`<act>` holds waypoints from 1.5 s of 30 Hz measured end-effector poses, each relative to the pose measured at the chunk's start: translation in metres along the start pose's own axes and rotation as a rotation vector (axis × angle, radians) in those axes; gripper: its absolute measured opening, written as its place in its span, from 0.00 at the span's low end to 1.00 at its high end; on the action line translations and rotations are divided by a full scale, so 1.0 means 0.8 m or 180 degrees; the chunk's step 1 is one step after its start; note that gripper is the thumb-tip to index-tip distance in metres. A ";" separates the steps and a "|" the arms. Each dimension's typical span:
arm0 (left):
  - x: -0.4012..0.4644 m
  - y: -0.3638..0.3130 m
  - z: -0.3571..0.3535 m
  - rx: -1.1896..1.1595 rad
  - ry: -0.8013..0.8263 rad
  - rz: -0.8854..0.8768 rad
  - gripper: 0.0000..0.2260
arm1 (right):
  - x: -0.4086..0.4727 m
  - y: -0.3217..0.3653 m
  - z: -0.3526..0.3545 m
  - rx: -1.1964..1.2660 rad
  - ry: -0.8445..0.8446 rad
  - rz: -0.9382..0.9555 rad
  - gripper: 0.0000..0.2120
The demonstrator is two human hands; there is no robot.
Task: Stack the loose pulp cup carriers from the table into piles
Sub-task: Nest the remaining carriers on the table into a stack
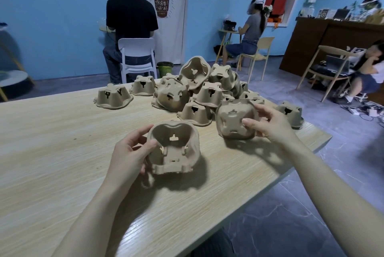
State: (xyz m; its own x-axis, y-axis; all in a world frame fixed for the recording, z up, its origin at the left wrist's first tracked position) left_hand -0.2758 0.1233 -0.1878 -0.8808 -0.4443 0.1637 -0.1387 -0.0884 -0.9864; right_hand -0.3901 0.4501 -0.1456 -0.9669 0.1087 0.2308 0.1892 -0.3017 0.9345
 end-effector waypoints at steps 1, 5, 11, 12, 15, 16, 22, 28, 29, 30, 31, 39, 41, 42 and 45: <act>0.000 0.001 0.000 0.0008 -0.0015 -0.0012 0.15 | -0.002 0.001 -0.004 0.0045 0.0069 0.0048 0.20; 0.002 0.004 0.001 -0.0003 -0.0010 -0.0018 0.15 | -0.013 0.005 -0.017 -0.0111 0.0236 0.0387 0.10; 0.003 0.004 0.000 -0.0093 0.0022 0.0024 0.14 | -0.038 0.041 -0.023 0.0349 -0.0138 0.1225 0.11; 0.003 0.004 0.000 -0.0100 0.0016 0.0043 0.14 | -0.044 0.050 -0.024 0.0384 -0.0178 0.1433 0.07; 0.002 0.005 0.001 -0.0090 0.0007 0.0110 0.15 | -0.064 0.077 -0.033 0.0402 -0.0298 0.1958 0.05; 0.002 0.005 0.001 -0.0089 0.0028 0.0144 0.15 | -0.072 0.085 -0.037 0.0343 -0.0324 0.2157 0.05; 0.001 0.008 -0.002 -0.0512 0.0215 0.0528 0.15 | -0.104 0.089 -0.077 0.0102 -0.0095 0.2789 0.08; 0.000 0.012 -0.004 -0.0800 0.0389 0.0790 0.16 | -0.121 0.068 -0.097 -0.0168 0.0102 0.3171 0.09; 0.000 0.011 -0.005 -0.0801 0.0414 0.0788 0.16 | -0.123 0.065 -0.099 -0.0215 0.0147 0.3223 0.10; -0.001 0.011 -0.006 -0.0798 0.0434 0.0787 0.15 | -0.123 0.063 -0.100 -0.0255 0.0192 0.3259 0.11; -0.002 0.010 -0.007 -0.0795 0.0445 0.0783 0.16 | -0.123 0.061 -0.101 -0.0287 0.0222 0.3277 0.11; -0.001 0.005 -0.004 -0.0643 0.0382 0.0660 0.16 | -0.124 0.048 -0.104 -0.0294 0.0319 0.3065 0.13; -0.001 0.005 -0.004 -0.0590 0.0360 0.0613 0.16 | -0.127 0.046 -0.106 -0.0318 0.0388 0.2932 0.15; -0.001 0.005 -0.004 -0.0572 0.0348 0.0605 0.16 | -0.129 0.045 -0.107 -0.0319 0.0387 0.2812 0.16; -0.001 0.003 -0.004 -0.0513 0.0313 0.0578 0.16 | -0.124 0.032 -0.102 -0.0007 0.0248 0.1740 0.20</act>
State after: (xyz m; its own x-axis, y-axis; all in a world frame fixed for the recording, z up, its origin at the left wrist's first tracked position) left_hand -0.2769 0.1264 -0.1901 -0.9365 -0.3504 -0.0110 -0.0376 0.1317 -0.9906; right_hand -0.3034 0.3541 -0.1666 -0.7377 -0.1350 0.6615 0.6670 -0.2965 0.6835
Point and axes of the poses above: each hand's wrist, its own x-axis towards the middle knuckle, its own z-axis out of the back of the hand, y = z × x, the point moved 6 cm from there along x, towards the middle knuckle, and after that the axes turned 8 degrees about -y, right-handed, at the moved point
